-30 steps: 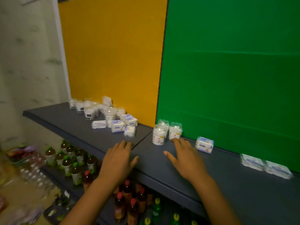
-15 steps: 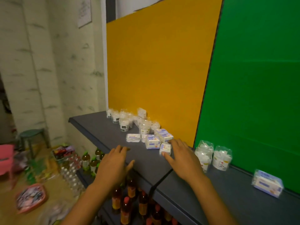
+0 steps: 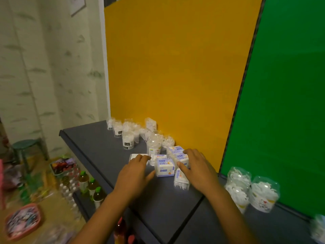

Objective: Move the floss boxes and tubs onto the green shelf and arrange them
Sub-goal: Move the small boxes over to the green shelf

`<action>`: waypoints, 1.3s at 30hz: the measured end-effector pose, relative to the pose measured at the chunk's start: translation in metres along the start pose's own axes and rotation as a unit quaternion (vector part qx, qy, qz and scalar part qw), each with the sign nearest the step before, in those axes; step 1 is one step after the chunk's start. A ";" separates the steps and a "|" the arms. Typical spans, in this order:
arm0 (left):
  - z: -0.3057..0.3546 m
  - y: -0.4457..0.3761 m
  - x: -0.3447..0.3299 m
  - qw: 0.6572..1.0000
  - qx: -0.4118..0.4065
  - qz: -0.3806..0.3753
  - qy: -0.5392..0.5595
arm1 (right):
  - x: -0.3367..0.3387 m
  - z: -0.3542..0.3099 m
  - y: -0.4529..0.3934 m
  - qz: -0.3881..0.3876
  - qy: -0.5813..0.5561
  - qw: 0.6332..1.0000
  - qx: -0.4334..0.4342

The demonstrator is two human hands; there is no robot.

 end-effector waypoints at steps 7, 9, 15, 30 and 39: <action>-0.021 -0.040 -0.033 0.996 -0.016 -0.053 0.075 | -0.028 0.016 -0.024 -0.017 0.016 0.999 -0.043; -0.029 -0.050 -0.044 0.992 -0.019 -0.077 0.099 | -0.034 0.020 -0.028 -0.022 0.025 0.998 -0.059; -0.043 -0.071 -0.073 0.982 -0.048 -0.112 0.146 | -0.049 0.032 -0.032 -0.039 0.037 0.993 -0.103; -0.057 -0.113 -0.062 0.895 -0.160 0.005 0.416 | -0.072 0.040 -0.049 -0.048 -0.029 0.975 -0.217; -0.083 -0.120 -0.066 0.899 -0.139 0.070 0.409 | -0.086 0.046 -0.053 -0.095 -0.053 0.955 -0.275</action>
Point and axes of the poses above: each hand's wrist, its own y-axis away from the middle knuckle, its own x-axis out of the back of the hand, z = x × y, the point moved 5 cm from there along -y, towards the middle knuckle, and after that the axes turned 10 degrees about y, right-handed, at the moved point
